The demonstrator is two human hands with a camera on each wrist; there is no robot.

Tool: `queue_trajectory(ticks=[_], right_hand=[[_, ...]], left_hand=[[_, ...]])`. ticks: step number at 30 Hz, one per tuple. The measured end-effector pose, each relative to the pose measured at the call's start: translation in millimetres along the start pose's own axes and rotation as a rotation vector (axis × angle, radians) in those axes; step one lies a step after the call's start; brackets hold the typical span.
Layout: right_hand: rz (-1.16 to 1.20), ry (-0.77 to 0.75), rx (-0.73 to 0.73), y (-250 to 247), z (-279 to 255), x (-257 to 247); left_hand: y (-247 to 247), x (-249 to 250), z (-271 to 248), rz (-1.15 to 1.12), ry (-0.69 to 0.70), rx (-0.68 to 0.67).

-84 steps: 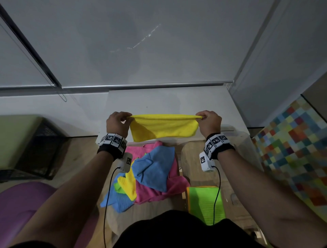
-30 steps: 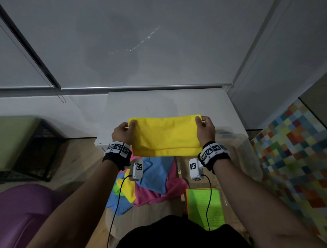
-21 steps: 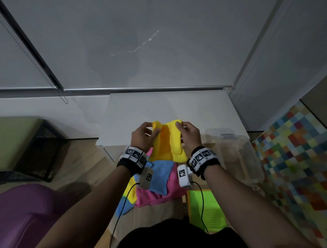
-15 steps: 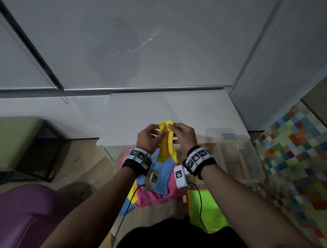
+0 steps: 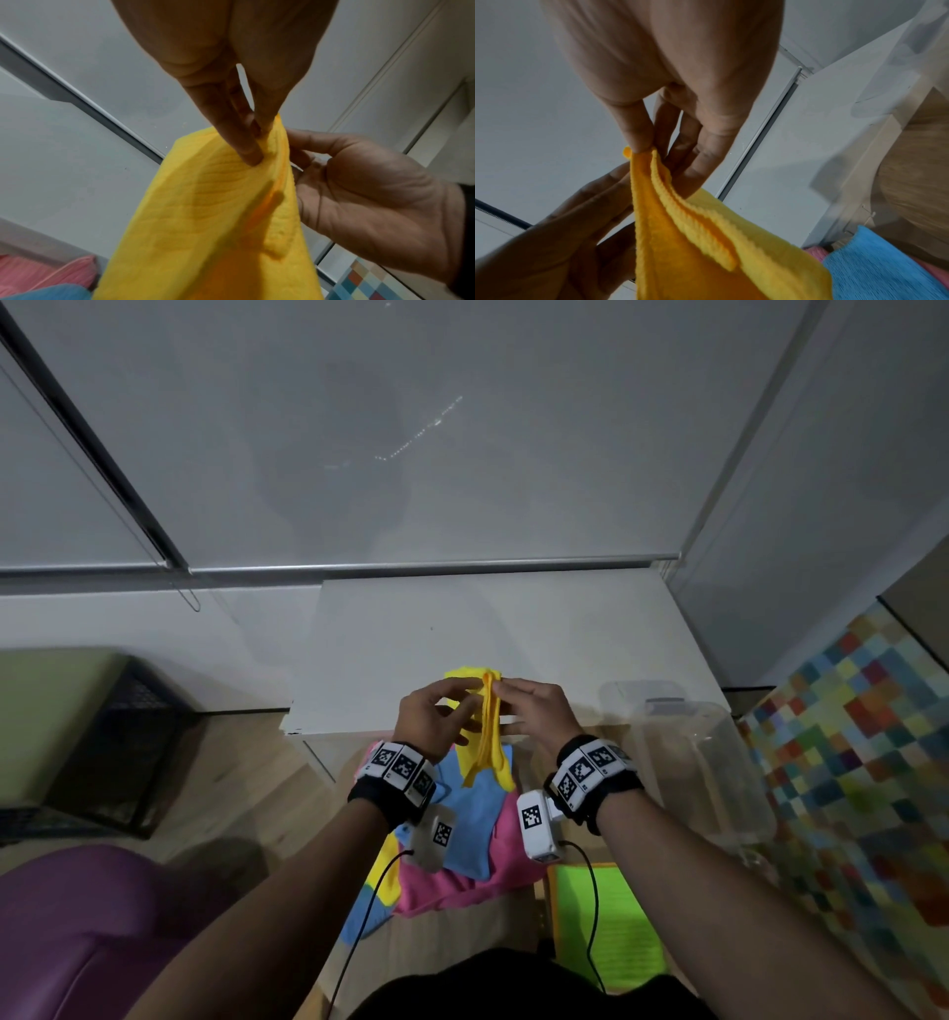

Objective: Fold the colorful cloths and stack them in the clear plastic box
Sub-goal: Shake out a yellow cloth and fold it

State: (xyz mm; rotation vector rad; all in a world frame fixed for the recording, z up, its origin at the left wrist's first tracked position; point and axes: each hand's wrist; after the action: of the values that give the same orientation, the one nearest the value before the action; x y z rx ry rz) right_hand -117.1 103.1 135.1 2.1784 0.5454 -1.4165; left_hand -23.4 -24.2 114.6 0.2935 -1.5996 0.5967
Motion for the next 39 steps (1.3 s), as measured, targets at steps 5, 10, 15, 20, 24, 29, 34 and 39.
queue_trajectory(ticks=[5, 10, 15, 20, 24, 29, 34, 39], right_hand=[[0.06, 0.038, -0.05, 2, -3, 3], [0.002, 0.012, -0.086, -1, -3, 14], [0.08, 0.05, -0.053, -3, 0, 11], [0.058, 0.091, -0.074, -6, 3, 10], [-0.236, -0.008, -0.164, -8, 5, 15], [-0.262, -0.088, -0.064, -15, 12, 14], [-0.093, -0.002, -0.081, -26, 17, 8], [-0.185, -0.066, 0.023, -49, 26, 6]], left_hand=[[-2, -6, 2, 0.109, 0.07, 0.083], [-6, -18, 4, 0.382, 0.178, 0.176], [-17, -29, 2, 0.588, 0.26, 0.102], [-20, -36, 0, 0.481, 0.207, 0.113], [-16, -29, 1, 0.393, 0.174, 0.109], [-20, -36, 3, 0.402, 0.182, 0.078], [-26, -54, 8, 0.712, 0.224, -0.039], [-33, -48, 9, 0.919, 0.147, -0.009]])
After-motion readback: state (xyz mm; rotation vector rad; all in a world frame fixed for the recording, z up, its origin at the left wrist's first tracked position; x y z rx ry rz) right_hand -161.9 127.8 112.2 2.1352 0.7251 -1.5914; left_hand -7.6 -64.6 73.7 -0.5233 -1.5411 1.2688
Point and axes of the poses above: each hand's wrist, its own z-axis towards the middle knuckle, its own y-axis out of the palm, x = y × z, and after that the axes turned 1 degree about -x, right-handed
